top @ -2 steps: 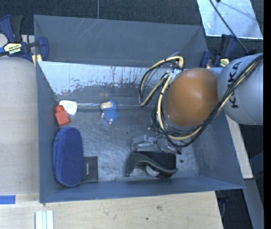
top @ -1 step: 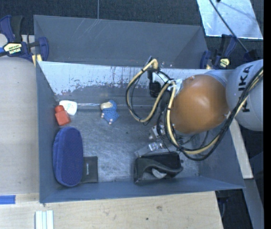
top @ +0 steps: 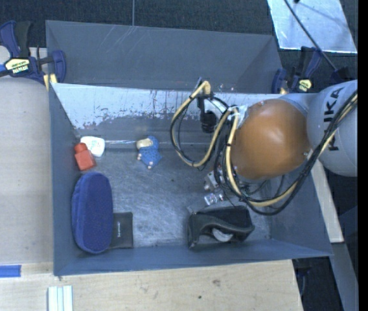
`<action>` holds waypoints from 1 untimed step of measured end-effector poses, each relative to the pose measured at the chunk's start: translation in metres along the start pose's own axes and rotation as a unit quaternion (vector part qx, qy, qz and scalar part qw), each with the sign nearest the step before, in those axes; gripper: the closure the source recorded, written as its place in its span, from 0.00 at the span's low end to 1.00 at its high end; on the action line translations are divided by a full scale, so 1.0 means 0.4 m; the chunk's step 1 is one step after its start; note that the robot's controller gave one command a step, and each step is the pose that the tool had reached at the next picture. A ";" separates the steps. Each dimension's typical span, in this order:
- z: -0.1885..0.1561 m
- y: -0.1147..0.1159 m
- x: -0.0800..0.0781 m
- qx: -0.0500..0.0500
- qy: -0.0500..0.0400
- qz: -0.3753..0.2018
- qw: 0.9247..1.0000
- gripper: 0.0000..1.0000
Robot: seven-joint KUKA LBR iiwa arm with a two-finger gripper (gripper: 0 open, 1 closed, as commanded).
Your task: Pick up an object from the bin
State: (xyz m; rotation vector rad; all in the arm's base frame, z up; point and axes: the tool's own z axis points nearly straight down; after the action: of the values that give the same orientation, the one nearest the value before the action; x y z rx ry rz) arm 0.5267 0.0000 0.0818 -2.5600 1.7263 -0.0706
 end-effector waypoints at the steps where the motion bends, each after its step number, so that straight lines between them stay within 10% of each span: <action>1: -0.106 0.059 0.082 -0.011 -0.003 -0.108 0.994 0.00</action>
Offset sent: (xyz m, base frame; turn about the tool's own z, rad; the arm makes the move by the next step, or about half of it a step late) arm -0.0244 -0.0414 0.0332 -0.2238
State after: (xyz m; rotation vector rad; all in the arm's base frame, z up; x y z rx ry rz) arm 0.5143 -0.0398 0.1227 -2.7489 1.4495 -0.0541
